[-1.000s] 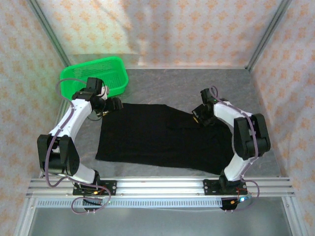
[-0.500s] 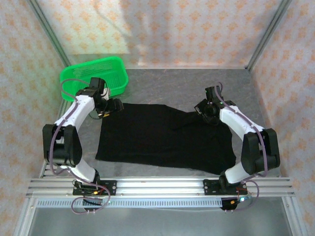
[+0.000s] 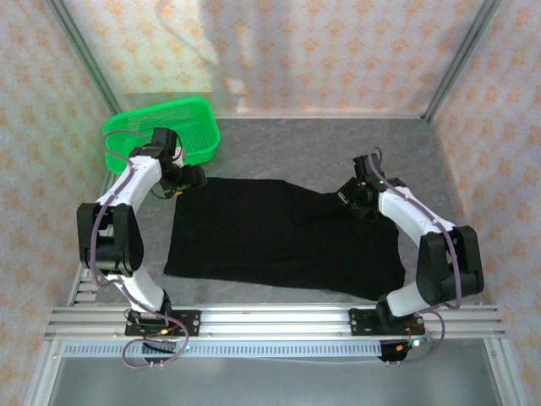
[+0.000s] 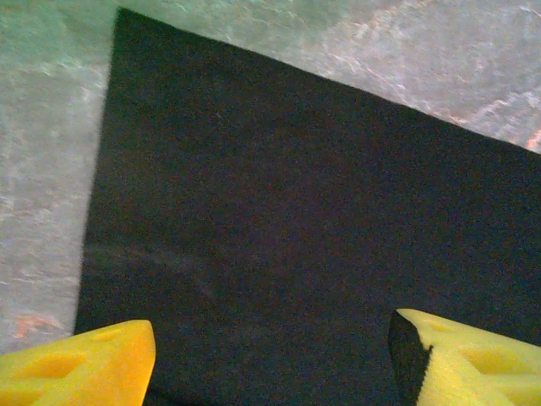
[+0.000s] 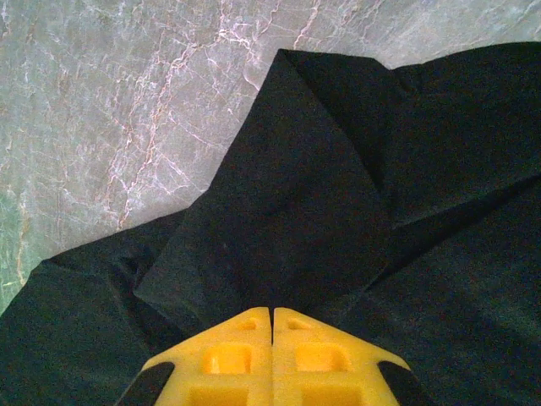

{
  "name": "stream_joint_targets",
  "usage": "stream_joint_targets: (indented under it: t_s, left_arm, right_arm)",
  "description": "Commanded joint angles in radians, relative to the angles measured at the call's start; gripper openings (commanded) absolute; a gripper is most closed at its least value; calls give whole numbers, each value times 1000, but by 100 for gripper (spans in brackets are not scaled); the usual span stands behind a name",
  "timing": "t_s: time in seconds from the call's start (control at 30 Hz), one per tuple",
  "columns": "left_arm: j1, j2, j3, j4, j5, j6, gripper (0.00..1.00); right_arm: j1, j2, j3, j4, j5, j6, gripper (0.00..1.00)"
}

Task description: Fold and stack the t-shirts

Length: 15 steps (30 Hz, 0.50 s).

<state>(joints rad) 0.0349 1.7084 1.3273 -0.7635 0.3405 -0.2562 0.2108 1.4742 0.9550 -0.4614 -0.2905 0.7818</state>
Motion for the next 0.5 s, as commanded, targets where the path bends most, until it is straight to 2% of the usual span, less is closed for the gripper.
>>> stream_joint_targets:
  t_s: [0.0,0.17,0.3,0.47]
  left_arm:
    - [6,46,58,-34,-106,74,73]
    - [7,140,115,1,-152,105,64]
    - [7,230,165,32,-156,105,48]
    - [9,302,224,49,-191,101,46]
  right_arm:
    - [3,-18,13,-9,34,-22,0]
    - [4,-10,21,1,25,-21,0]
    - [4,-9,28,3,23,-16,0]
    - [4,-21,30,1,26,-14,0]
